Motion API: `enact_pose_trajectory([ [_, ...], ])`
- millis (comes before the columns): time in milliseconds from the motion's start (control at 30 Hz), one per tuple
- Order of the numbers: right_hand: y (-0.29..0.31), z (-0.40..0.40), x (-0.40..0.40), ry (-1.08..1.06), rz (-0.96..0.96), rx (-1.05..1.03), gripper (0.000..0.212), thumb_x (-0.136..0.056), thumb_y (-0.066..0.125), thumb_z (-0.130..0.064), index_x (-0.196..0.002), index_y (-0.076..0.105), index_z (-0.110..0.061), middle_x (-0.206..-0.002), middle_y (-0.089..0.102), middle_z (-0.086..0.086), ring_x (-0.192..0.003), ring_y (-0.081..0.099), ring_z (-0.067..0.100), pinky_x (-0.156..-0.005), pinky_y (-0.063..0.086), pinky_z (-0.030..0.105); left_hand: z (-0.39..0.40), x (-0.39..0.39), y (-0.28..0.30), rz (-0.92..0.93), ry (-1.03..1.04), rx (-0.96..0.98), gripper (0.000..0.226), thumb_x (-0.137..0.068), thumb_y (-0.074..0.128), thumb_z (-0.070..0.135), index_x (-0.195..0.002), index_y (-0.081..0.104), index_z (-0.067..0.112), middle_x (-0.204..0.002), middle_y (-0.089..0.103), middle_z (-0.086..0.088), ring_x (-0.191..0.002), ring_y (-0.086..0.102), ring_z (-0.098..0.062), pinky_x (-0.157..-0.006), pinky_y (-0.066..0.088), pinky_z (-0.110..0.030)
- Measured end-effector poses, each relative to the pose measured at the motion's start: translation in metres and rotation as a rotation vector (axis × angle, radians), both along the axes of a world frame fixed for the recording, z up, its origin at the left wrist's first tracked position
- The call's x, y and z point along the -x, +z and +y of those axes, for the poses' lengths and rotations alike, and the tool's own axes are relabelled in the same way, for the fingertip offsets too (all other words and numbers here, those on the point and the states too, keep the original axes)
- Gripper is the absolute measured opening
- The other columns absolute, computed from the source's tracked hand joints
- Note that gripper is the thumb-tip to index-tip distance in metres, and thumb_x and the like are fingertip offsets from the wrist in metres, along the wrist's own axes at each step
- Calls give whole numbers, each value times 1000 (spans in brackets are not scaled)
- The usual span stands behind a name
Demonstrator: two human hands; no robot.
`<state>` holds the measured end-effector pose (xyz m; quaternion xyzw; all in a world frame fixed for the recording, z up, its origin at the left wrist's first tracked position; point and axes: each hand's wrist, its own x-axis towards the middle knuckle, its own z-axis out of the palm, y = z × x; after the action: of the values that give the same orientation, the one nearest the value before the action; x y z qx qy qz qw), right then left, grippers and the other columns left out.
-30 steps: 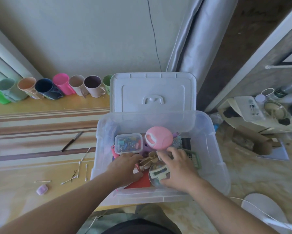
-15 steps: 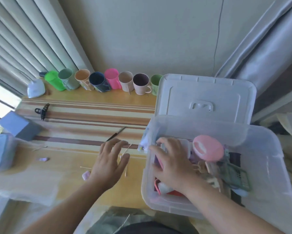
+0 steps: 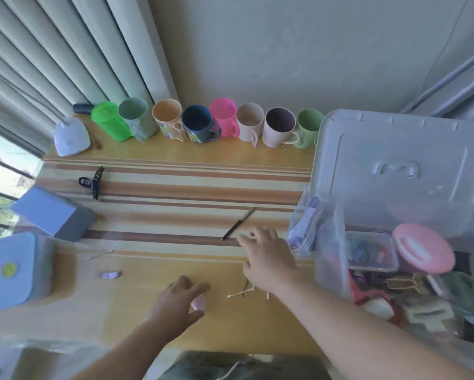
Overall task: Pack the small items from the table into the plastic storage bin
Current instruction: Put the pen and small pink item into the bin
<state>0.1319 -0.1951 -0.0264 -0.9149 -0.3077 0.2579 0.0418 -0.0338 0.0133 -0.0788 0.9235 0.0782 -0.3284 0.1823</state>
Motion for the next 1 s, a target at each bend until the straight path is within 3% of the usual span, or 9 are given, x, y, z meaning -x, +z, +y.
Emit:
enact_pose_trajectory([
  [133,-25,26,-27,-45,4,85,56,-94,60,-25,-144,36,-34,-147,34,8,-125,39,34,-87,48,45,-8,-6,-7,-52,-96,24,25,-88,58,25,-111,58,35,-116,53,-1,-107,58,-27,-75,46,-32],
  [233,-41,42,-45,-86,-9,108,56,-96,60,-27,-144,34,-40,-144,32,6,-121,38,33,-75,41,39,3,3,-11,-76,-78,66,32,-83,52,28,-113,58,37,-111,57,5,-105,57,-21,-77,50,-30],
  [367,-54,51,-56,-140,7,165,53,-98,57,-26,-145,40,-44,-151,25,5,-126,35,34,-77,40,38,49,0,-2,-193,111,96,30,-79,61,33,-109,65,38,-96,60,16,-91,60,-14,-74,50,-27],
  [467,-60,50,-51,-171,-73,120,31,-94,60,-16,-117,57,-37,-137,34,5,-113,36,32,-80,39,41,91,-17,14,-257,230,64,30,-79,74,28,-109,69,33,-88,62,21,-87,59,-11,-70,42,-24],
  [567,-63,44,-45,-156,-111,168,17,-94,67,-21,-91,53,-31,-121,37,2,-110,32,31,-89,37,48,116,-37,31,-296,239,34,35,-76,81,22,-108,68,28,-82,59,21,-79,56,-10,-64,36,-15],
  [667,-60,36,-36,-135,-85,207,13,-101,62,-39,-102,63,-26,-120,44,1,-111,36,30,-91,38,49,122,-57,40,-306,244,38,39,-73,81,22,-108,63,28,-96,63,10,-81,60,-12,-67,48,-29],
  [767,-33,34,-27,-240,22,37,23,-102,57,-47,-106,66,-26,-112,54,-5,-106,50,24,-86,49,45,108,-75,44,-377,266,109,41,-69,84,17,-103,66,29,-104,61,10,-79,62,-4,-71,54,-32],
  [867,23,26,-22,-429,193,-337,14,-101,61,-40,-98,66,-27,-89,64,-11,-75,60,12,-67,55,39,77,-94,59,-418,241,174,40,-72,81,20,-106,65,34,-104,62,16,-80,61,3,-73,51,-23],
  [1000,107,-32,-24,-575,93,-669,7,-93,75,-32,-88,70,-32,-78,69,-14,-73,63,10,-64,49,21,22,-121,82,-463,165,289,42,-75,78,24,-113,65,37,-107,59,24,-89,60,1,-78,47,-17],
])
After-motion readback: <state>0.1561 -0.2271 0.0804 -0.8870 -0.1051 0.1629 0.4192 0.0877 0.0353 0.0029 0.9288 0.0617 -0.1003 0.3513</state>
